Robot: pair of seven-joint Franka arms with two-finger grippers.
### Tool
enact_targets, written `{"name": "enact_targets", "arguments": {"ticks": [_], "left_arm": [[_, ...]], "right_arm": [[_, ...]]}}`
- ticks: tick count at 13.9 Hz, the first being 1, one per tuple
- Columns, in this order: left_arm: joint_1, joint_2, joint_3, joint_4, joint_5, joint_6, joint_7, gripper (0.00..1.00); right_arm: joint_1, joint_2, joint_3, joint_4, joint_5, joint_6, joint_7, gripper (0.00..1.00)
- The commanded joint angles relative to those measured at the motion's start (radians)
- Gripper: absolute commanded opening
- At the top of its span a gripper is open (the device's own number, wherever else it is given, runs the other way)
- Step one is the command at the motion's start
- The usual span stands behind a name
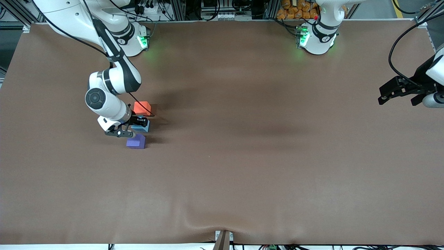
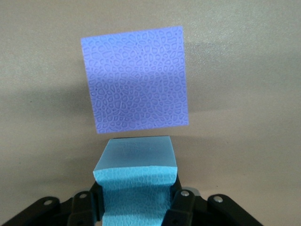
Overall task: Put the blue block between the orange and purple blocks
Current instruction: 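Lower the blue block onto the table between the orange and purple blocks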
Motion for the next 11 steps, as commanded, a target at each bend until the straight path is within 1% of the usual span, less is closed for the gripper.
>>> {"name": "enact_targets", "arguments": {"ticks": [1, 2, 5, 6, 7, 9, 11], "left_arm": [[0.004, -0.006, -0.005, -0.002, 0.02, 0.006, 0.017, 1.0], [0.002, -0.006, -0.005, -0.002, 0.02, 0.006, 0.017, 1.0], [0.004, -0.005, -0.005, -0.003, 0.02, 0.006, 0.017, 1.0], [0.004, -0.005, -0.005, -0.003, 0.02, 0.006, 0.017, 1.0], [0.004, -0.005, -0.005, -0.003, 0.02, 0.006, 0.017, 1.0], [0.008, -0.005, -0.005, -0.002, 0.02, 0.006, 0.026, 1.0], [0.011, -0.006, -0.005, -0.006, 0.02, 0.005, 0.04, 1.0]], "right_arm": [[0.005, -0.002, -0.001, -0.014, 0.013, 0.021, 0.026, 0.5], [0.003, -0.002, -0.001, -0.014, 0.013, 0.019, 0.027, 1.0], [0.006, -0.015, 0.002, 0.0, 0.013, 0.004, 0.052, 1.0], [0.009, -0.021, 0.006, 0.014, 0.013, -0.014, 0.055, 1.0], [0.011, -0.034, 0.009, 0.046, 0.013, -0.071, 0.057, 1.0], [0.013, -0.068, 0.018, 0.17, 0.016, -0.277, 0.066, 1.0], [0.017, -0.077, 0.024, 0.367, 0.045, -0.532, 0.075, 1.0]]}}
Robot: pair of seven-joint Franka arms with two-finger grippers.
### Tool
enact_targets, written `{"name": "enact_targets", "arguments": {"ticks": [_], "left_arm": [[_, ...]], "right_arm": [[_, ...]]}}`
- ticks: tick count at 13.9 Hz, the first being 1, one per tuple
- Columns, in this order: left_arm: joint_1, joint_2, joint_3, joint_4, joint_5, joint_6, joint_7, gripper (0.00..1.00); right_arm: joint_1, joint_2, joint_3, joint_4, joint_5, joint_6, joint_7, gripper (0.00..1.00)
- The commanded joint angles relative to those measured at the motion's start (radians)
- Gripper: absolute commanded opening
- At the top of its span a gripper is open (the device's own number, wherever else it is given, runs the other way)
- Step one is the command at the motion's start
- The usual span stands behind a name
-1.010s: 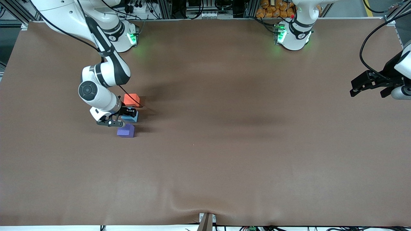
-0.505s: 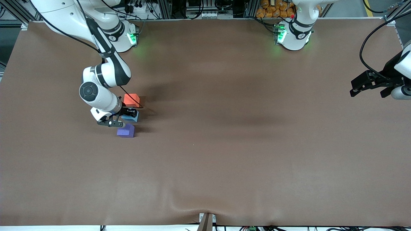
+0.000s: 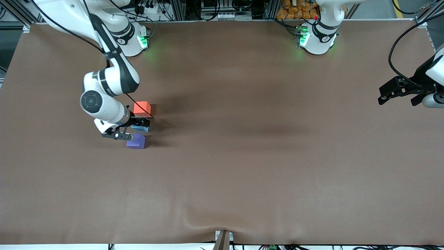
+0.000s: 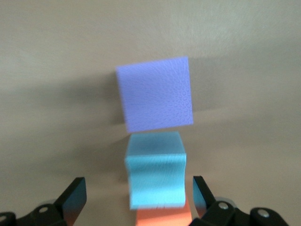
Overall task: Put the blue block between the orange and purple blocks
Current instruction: 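Lower the blue block onto the table between the orange and purple blocks, then open the right gripper and lift it away from the blocks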
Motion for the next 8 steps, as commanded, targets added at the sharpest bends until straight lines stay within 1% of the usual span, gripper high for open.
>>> {"name": "enact_targets", "arguments": {"ticks": [1, 2, 5, 6, 7, 8], "left_arm": [[0.01, -0.007, -0.006, -0.006, 0.02, 0.002, 0.026, 1.0], [0.009, -0.005, -0.006, -0.004, 0.02, 0.002, 0.026, 1.0], [0.007, -0.005, -0.007, -0.006, 0.02, 0.002, 0.026, 1.0], [0.007, -0.005, -0.006, -0.006, 0.02, 0.002, 0.027, 1.0], [0.007, -0.005, -0.006, -0.006, 0.02, 0.0, 0.027, 1.0], [0.009, -0.005, -0.006, -0.006, 0.02, -0.001, 0.027, 1.0]], "right_arm": [[0.01, -0.026, 0.003, 0.274, 0.039, -0.324, 0.02, 1.0], [0.009, -0.026, 0.002, 0.355, 0.042, -0.406, 0.02, 1.0], [-0.008, -0.029, -0.004, 0.552, 0.039, -0.544, 0.008, 1.0], [-0.023, -0.029, -0.004, 0.616, 0.024, -0.586, -0.001, 1.0], [-0.031, -0.032, -0.004, 0.658, 0.002, -0.606, -0.026, 1.0], [-0.046, -0.043, -0.003, 0.681, -0.042, -0.617, -0.07, 1.0]]}}
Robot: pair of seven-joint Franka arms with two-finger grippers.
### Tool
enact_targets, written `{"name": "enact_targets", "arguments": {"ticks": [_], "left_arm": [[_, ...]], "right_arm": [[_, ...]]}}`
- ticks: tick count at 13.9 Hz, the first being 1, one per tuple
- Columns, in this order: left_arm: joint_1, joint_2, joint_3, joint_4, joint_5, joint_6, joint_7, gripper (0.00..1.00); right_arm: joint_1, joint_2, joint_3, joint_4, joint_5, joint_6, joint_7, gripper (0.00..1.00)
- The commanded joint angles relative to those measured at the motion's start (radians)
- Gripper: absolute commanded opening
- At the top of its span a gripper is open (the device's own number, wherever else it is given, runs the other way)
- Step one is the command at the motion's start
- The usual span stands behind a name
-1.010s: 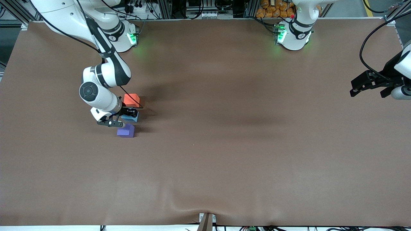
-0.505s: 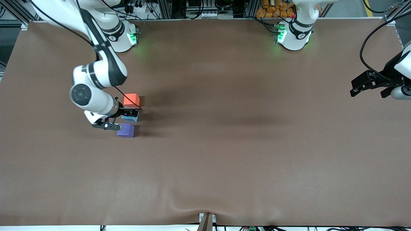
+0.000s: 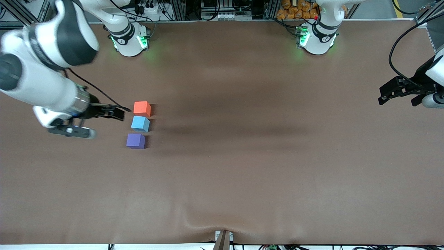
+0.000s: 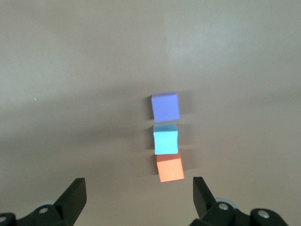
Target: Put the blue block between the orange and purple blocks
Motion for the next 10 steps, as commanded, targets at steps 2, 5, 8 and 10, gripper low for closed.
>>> {"name": "enact_targets", "arguments": {"ticks": [2, 5, 8, 10], "left_arm": [[0.005, -0.006, -0.007, -0.005, 0.02, -0.006, 0.022, 1.0], [0.007, -0.006, -0.007, -0.008, 0.019, -0.009, 0.022, 1.0], [0.007, -0.009, -0.007, -0.006, 0.019, -0.033, 0.024, 1.0], [0.007, -0.014, -0.01, -0.005, 0.019, -0.082, 0.022, 1.0]], "right_arm": [[-0.057, -0.027, 0.008, 0.093, -0.081, -0.071, -0.169, 1.0], [-0.086, -0.089, 0.005, 0.08, -0.087, -0.111, -0.218, 1.0], [-0.096, -0.172, -0.009, -0.011, -0.086, -0.108, -0.248, 1.0], [-0.08, -0.212, -0.041, -0.08, -0.083, -0.048, -0.313, 1.0]]}}
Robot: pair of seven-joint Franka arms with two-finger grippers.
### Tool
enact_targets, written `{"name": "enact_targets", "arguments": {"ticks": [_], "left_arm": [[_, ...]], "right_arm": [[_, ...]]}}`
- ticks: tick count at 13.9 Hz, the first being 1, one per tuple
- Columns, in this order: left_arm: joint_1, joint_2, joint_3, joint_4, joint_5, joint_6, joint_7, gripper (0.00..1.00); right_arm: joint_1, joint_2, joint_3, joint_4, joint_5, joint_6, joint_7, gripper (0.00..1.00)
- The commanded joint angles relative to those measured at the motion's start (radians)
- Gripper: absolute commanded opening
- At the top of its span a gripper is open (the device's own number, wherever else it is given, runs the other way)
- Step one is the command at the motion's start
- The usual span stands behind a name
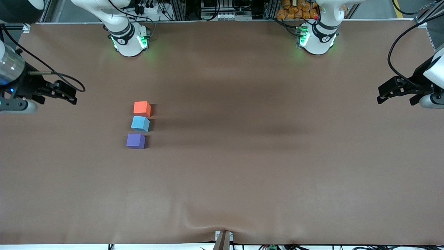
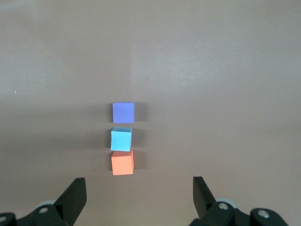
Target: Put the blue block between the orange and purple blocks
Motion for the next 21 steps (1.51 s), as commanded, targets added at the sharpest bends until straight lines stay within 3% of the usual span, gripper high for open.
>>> {"name": "enact_targets", "arguments": {"ticks": [1, 6, 9, 14, 19, 21], "left_arm": [[0.007, -0.016, -0.011, -0.001, 0.019, -0.048, 0.022, 1.0], [0.008, -0.028, -0.012, -0.002, 0.019, -0.079, 0.022, 1.0], [0.009, -0.03, -0.012, -0.001, 0.017, -0.088, 0.022, 1.0], [0.004, -0.074, -0.02, -0.004, 0.006, -0.121, 0.003, 1.0], [0.004, -0.195, -0.026, -0.135, 0.006, -0.098, 0.002, 1.0], [0.005, -0.195, -0.026, -0.128, 0.011, -0.098, 0.007, 1.0]], "right_arm": [[0.002, -0.088, -0.023, -0.136, -0.008, 0.087, -0.111, 1.0], [0.019, -0.102, -0.029, -0.132, -0.008, 0.054, -0.107, 1.0], [0.021, -0.091, -0.029, -0.045, -0.008, 0.005, -0.114, 1.0], [0.03, -0.076, -0.031, -0.017, 0.001, 0.016, -0.117, 1.0], [0.03, -0.07, -0.032, -0.027, 0.007, 0.031, -0.113, 1.0], [0.03, -0.07, -0.032, -0.027, 0.014, 0.032, -0.114, 1.0]]}}
